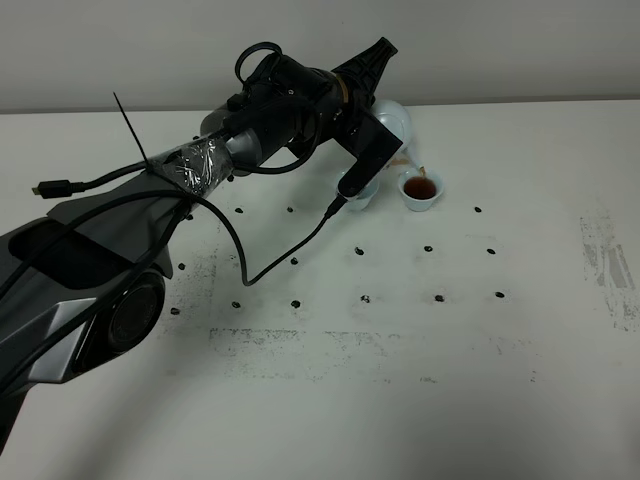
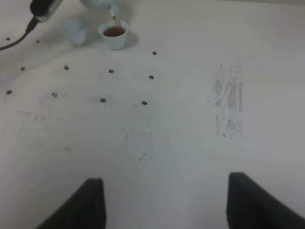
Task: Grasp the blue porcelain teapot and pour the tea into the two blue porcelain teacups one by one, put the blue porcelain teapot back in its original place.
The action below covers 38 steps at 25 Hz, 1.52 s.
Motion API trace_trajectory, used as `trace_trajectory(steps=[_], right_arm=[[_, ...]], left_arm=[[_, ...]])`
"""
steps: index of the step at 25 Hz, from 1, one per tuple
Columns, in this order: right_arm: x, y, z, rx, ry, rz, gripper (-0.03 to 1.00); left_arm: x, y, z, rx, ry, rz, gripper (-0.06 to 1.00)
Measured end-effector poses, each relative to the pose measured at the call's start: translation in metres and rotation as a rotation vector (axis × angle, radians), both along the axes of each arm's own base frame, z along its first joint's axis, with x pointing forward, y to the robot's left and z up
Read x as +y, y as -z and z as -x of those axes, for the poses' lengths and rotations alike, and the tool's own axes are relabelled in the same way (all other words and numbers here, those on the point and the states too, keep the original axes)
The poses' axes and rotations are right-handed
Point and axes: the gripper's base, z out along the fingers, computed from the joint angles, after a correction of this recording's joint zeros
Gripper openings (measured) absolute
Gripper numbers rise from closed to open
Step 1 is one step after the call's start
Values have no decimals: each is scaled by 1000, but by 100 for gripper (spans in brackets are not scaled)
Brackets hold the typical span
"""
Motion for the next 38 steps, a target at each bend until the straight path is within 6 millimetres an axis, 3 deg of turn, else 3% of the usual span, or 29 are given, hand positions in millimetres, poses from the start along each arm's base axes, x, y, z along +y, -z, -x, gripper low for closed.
trace_trajectory(steps=[10, 14, 18, 24, 27, 38], right_arm=[[0, 0, 0, 0, 0, 0, 56], [0, 0, 0, 0, 0, 0, 56], [0, 0, 0, 0, 0, 0, 56], [0, 0, 0, 0, 0, 0, 56], [0, 0, 0, 0, 0, 0, 56], [0, 0, 0, 0, -1, -1, 56]], left_arm=[[2, -5, 2, 38, -58, 49, 9], [3, -14, 4, 90, -171, 166, 9], [6, -34, 7, 157, -352, 372, 9], [7, -88, 32, 299, -660, 638, 9], [-1, -102, 52, 373, -742, 646, 9], [-59, -88, 106, 614, -671, 585, 9]])
